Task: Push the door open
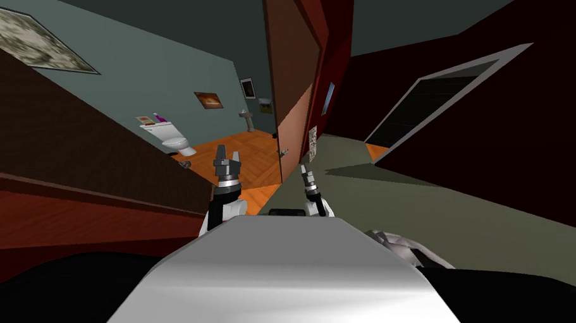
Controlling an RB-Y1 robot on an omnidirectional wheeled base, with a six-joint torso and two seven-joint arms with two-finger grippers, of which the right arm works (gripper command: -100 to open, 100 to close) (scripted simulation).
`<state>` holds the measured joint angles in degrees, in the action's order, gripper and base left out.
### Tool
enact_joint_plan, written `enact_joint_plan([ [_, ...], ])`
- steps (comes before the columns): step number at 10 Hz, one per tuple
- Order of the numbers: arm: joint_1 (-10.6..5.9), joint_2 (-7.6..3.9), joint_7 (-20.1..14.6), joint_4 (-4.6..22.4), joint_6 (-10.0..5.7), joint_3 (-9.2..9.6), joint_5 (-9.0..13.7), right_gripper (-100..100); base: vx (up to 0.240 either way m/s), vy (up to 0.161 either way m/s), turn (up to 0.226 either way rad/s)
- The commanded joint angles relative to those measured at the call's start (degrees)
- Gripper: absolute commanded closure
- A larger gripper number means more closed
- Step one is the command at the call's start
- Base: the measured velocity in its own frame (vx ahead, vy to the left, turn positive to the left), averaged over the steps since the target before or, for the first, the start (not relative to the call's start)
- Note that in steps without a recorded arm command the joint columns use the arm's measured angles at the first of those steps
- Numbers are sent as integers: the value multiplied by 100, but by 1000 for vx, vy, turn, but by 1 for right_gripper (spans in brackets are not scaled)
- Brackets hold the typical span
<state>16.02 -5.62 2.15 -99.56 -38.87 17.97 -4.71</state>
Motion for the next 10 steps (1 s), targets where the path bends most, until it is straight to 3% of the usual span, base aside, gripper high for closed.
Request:
enact_joint_plan([
  [1,-45,-11,-28,184,-39,117,7,-100,90,-58,17],
  [6,-336,-43,-160,929,-99,583,48,-100,129,-61,18],
  [10,-503,-50,-235,1355,-132,849,71,-100,111,-48,15],
])
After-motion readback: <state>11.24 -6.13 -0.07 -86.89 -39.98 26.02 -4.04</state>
